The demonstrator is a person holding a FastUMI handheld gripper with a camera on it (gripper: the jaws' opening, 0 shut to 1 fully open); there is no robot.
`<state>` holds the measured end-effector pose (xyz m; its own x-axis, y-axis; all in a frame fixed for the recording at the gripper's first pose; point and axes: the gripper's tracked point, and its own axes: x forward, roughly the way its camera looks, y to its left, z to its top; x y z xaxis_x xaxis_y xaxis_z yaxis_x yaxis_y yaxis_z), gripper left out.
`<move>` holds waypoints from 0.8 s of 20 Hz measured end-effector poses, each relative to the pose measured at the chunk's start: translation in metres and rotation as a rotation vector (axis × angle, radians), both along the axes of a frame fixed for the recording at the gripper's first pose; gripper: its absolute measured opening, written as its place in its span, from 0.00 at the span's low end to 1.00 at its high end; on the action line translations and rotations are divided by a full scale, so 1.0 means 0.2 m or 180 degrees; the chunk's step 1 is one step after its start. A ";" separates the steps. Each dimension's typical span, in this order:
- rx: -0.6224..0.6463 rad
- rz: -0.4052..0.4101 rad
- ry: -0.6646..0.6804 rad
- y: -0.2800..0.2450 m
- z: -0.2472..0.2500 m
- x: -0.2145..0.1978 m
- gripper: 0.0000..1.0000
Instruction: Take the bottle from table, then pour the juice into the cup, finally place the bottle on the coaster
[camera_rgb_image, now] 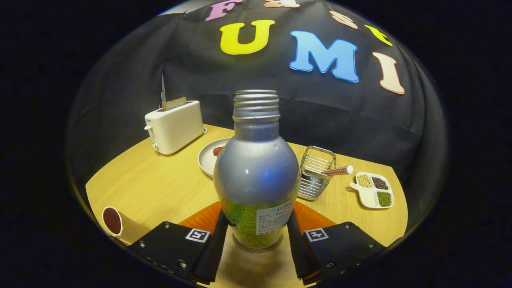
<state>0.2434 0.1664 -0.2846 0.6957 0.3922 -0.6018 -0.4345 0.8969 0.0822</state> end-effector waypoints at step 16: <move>-0.0067 -0.0083 -0.0098 -0.04 -0.21 -0.02 0.76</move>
<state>0.2401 0.1584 -0.3269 0.7239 0.3611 -0.5878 -0.4129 0.9094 0.0501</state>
